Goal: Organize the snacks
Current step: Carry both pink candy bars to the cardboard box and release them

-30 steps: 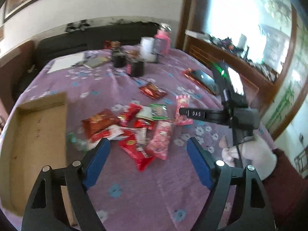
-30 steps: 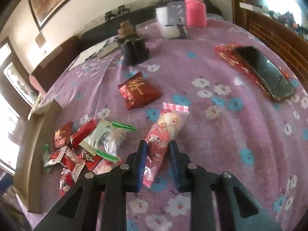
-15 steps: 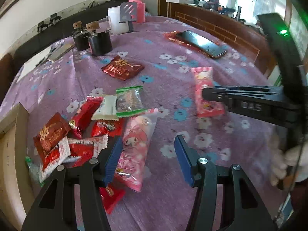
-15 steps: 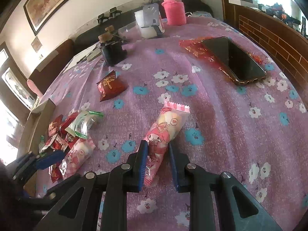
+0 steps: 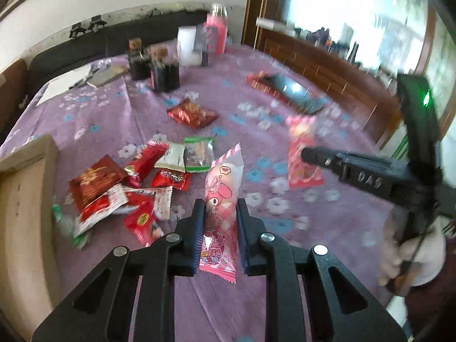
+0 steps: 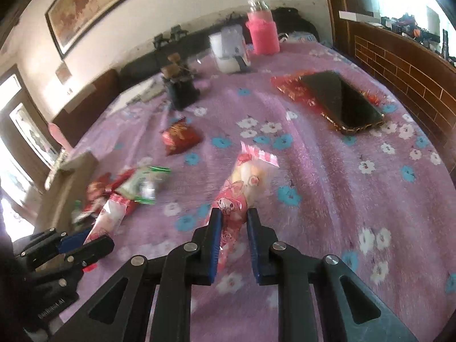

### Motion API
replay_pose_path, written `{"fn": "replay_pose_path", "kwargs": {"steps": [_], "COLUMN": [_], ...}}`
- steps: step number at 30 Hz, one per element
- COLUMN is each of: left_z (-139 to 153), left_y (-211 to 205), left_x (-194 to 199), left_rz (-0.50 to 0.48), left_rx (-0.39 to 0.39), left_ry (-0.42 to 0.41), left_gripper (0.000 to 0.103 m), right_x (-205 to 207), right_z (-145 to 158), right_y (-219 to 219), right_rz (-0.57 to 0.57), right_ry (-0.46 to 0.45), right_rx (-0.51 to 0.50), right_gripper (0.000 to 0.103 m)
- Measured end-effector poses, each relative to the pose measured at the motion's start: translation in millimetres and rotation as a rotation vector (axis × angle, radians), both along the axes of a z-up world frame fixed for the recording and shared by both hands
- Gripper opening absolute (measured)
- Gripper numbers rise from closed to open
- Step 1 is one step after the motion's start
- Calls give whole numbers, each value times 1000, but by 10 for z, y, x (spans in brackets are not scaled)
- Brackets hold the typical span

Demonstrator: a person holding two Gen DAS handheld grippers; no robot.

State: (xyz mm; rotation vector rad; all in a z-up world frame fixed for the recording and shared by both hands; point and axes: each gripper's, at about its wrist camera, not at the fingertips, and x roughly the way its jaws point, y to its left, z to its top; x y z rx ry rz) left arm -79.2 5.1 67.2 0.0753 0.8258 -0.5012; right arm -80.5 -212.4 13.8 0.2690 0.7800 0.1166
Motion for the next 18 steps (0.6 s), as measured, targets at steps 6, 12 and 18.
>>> {"fn": "replay_pose_path", "kwargs": {"steps": [6, 12, 18], "left_z": [690, 1511, 2486], "left_y": [578, 1321, 2031], "left_x": [-647, -1248, -1676], "left_rz": [-3, 22, 159], "left_rx": [-211, -352, -314], "left_ry": [-86, -186, -337], "left_gripper": [18, 18, 18], "right_x": [-651, -1305, -1781], "right_z": [609, 1515, 2761], "right_y": [237, 682, 1068], "right_rz": [98, 300, 493], "right_ry": [-129, -297, -505], "right_rx": [47, 119, 185], "right_gripper": [17, 17, 17]}}
